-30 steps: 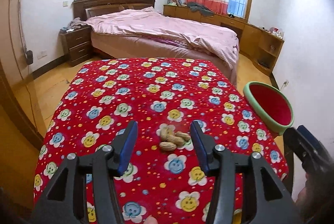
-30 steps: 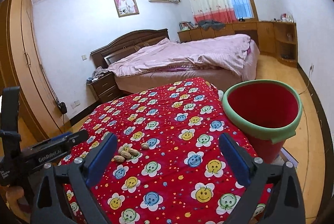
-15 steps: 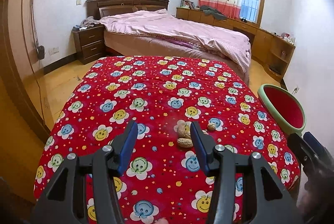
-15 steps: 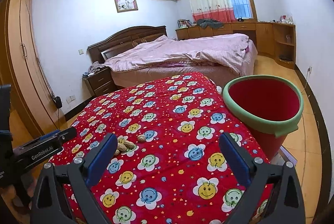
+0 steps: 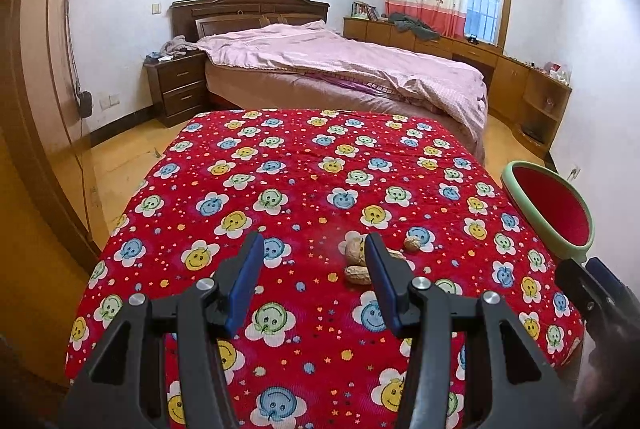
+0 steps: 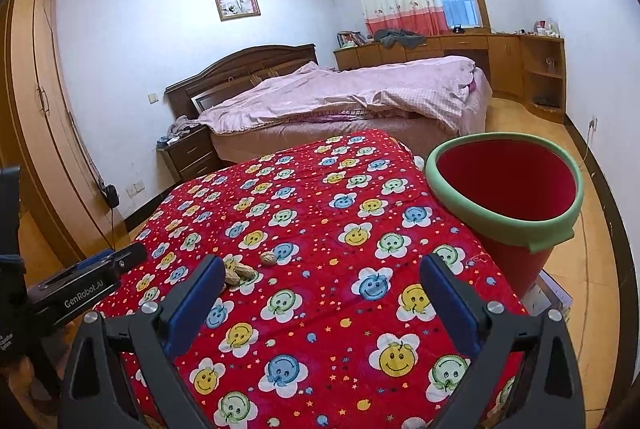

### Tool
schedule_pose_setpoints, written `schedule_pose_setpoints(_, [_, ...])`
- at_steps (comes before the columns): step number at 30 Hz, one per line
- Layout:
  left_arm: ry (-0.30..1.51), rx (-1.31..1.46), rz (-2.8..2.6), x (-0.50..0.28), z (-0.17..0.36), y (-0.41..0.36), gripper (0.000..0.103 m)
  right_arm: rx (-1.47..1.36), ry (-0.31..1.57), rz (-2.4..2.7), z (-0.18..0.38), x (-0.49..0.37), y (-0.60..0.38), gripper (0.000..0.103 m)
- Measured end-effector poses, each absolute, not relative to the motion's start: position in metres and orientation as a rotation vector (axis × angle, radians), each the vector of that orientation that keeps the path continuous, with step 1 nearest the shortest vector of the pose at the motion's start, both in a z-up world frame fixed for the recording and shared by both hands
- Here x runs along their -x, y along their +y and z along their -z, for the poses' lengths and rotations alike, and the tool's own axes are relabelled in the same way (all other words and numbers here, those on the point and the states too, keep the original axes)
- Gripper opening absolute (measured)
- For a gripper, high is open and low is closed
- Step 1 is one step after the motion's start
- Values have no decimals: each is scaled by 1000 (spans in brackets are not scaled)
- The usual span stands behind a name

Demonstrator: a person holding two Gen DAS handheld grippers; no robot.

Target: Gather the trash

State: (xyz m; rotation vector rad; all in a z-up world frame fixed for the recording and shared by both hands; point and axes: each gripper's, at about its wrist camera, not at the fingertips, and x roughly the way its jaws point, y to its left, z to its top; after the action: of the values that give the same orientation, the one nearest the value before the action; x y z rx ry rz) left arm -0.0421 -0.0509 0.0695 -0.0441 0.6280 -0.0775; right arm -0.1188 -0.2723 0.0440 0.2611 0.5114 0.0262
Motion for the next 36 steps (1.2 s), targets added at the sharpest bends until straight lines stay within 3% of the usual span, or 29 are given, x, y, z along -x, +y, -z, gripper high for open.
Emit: schedule_pose_setpoints(36, [634,44,64,43,-67,-49,53,-273,513,-27,-45,121,-276,100])
